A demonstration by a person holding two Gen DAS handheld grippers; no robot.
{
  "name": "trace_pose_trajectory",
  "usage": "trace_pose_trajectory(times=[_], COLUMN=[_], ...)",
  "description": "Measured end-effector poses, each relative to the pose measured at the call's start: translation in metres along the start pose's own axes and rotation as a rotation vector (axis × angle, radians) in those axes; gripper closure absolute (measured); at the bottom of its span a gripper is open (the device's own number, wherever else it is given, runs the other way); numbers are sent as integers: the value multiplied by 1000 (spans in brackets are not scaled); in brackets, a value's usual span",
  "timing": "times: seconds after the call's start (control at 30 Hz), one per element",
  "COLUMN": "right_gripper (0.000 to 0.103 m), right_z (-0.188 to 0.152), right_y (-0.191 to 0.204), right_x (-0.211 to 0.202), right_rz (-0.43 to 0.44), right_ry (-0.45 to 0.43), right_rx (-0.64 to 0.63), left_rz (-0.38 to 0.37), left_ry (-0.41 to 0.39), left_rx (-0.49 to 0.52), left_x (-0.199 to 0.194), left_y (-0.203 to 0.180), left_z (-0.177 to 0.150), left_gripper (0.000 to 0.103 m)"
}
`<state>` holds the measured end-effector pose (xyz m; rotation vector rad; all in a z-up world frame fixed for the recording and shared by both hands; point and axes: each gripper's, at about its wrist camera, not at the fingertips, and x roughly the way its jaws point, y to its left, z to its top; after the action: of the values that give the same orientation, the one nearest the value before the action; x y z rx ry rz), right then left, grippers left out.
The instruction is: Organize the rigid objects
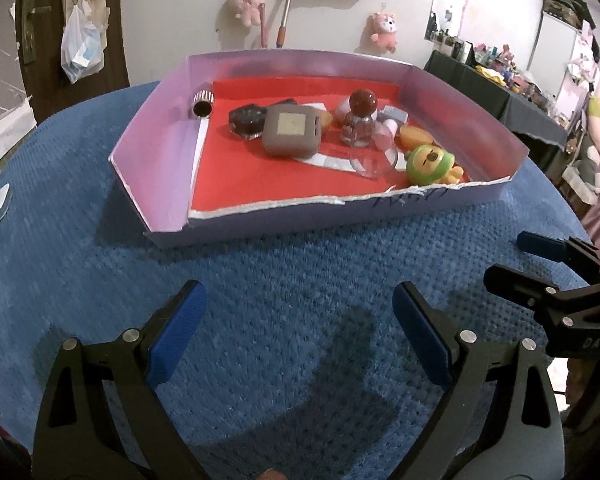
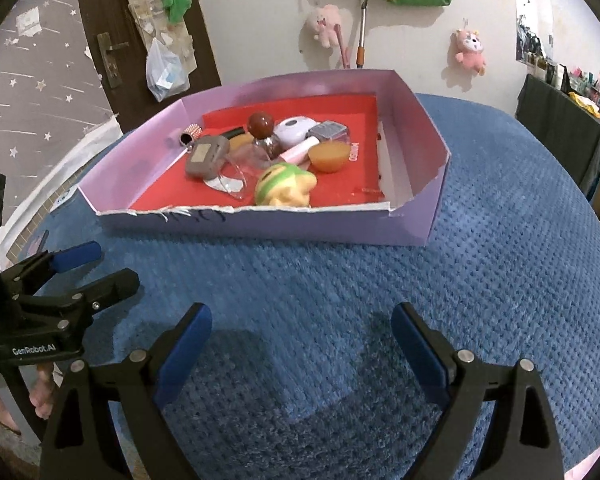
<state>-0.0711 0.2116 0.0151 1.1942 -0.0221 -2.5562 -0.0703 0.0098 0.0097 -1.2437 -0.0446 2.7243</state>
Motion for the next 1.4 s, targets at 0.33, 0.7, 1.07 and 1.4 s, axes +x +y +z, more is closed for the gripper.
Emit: trace_pose_trajectory(times=[0.33,0.7,1.07,1.4], right_gripper=[9,9,8,2], right_z=[-4,-5,-7,-10], right_y=[4,6,4,10], right_x=[4,6,5,8], right_rz=[-35,-71,-108,-126], right_ry=[17,12,11,13], right_rx=[-26,-43,-51,-73], left_rz=[9,32,57,59], left_ry=[13,11,14,17], left_rx=[1,18,33,35], left_x=[4,6,8,8], left_y=[0,-3,-6,-5], left_z=[-3,-5,-5,-5], left_gripper=[8,3,0,0])
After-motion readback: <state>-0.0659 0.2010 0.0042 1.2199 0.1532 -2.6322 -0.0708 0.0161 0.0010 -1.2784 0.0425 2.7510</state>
